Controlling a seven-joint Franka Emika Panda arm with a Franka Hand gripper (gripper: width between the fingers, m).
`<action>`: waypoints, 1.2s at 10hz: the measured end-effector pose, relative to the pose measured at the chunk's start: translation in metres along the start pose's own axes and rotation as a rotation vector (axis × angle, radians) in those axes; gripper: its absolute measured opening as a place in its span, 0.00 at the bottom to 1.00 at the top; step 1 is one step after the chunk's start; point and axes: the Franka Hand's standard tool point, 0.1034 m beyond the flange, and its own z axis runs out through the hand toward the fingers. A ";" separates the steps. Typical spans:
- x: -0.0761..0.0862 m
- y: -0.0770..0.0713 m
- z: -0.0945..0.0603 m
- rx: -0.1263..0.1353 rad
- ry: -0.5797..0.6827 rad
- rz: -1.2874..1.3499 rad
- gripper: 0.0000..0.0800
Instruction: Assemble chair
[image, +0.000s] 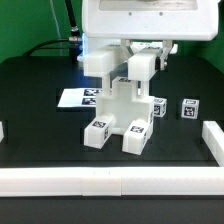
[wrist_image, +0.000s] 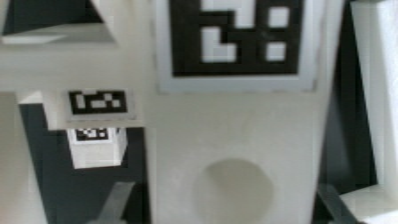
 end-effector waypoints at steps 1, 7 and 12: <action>0.000 0.000 0.001 -0.001 -0.001 0.000 0.36; -0.012 0.004 0.007 0.001 0.008 0.000 0.36; -0.006 0.004 0.006 0.003 0.023 -0.019 0.36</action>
Offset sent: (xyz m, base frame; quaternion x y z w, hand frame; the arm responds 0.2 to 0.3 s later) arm -0.0251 -0.0068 -0.0014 0.0046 -0.0092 0.0403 0.9991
